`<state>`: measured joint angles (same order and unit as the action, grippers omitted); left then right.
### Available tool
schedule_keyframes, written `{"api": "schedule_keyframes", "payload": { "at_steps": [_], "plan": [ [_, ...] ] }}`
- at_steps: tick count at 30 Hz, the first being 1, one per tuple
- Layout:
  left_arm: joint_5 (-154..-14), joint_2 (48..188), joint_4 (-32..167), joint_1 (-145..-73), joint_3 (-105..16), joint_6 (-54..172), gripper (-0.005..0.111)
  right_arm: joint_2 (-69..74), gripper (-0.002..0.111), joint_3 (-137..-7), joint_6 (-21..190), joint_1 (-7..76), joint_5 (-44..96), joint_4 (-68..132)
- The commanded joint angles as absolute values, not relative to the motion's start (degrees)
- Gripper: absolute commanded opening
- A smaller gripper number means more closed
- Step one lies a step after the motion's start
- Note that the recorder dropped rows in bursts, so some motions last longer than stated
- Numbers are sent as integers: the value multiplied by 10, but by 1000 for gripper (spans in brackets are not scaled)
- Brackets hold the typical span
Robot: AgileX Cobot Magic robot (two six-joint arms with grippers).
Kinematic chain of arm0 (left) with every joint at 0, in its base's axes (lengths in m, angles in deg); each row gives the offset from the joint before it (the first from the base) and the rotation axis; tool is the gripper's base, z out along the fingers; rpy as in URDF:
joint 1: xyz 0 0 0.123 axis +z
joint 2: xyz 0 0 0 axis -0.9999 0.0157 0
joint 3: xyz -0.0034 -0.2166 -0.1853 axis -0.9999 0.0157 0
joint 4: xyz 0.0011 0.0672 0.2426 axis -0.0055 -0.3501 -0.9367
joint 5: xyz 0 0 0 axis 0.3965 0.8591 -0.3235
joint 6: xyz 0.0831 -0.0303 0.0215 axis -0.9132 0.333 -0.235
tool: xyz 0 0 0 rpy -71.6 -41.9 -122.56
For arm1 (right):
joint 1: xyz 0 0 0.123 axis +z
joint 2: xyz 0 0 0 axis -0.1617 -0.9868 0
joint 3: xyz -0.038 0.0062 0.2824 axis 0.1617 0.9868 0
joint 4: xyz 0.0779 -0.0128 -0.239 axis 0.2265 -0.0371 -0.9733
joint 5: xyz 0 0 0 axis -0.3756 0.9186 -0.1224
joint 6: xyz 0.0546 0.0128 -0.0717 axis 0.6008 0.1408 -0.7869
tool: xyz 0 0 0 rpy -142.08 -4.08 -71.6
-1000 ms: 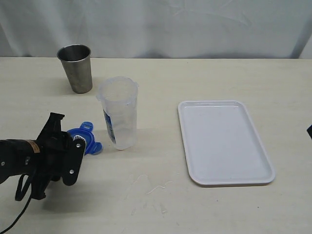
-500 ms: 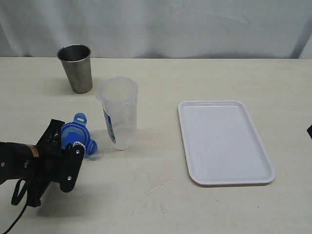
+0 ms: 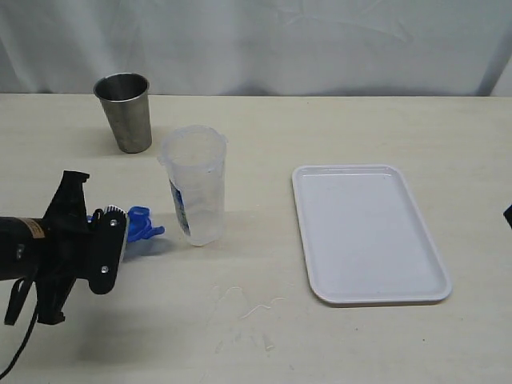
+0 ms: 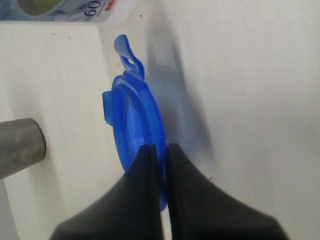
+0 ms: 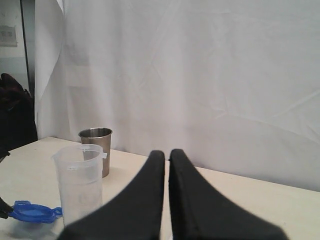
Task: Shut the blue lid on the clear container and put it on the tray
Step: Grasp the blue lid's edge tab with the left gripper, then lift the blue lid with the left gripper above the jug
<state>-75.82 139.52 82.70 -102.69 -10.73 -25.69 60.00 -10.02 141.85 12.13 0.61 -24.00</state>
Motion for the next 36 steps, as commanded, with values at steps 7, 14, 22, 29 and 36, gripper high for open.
{"api": "schedule_keyframes", "payload": {
  "at_steps": [7, 14, 22, 29, 36],
  "plan": [
    [-736, 1317, 847, -1030, -111, -255, 0, 598, 4, -104, 1430, 122, 9, -250],
    [-774, 1266, 852, -984, -121, -255, 0, 598, 4, -104, 1430, 122, 9, -250],
    [-750, 1201, 864, -963, -121, -234, 0, 598, 4, -104, 1430, 122, 9, -250],
    [-721, 1146, 960, -963, -135, -202, 0, 598, 4, -104, 1430, 122, 10, -252],
    [-745, 1090, 1073, -963, -183, -50, 0, 598, 4, -104, 1430, 122, 10, -252]
  ]
}}
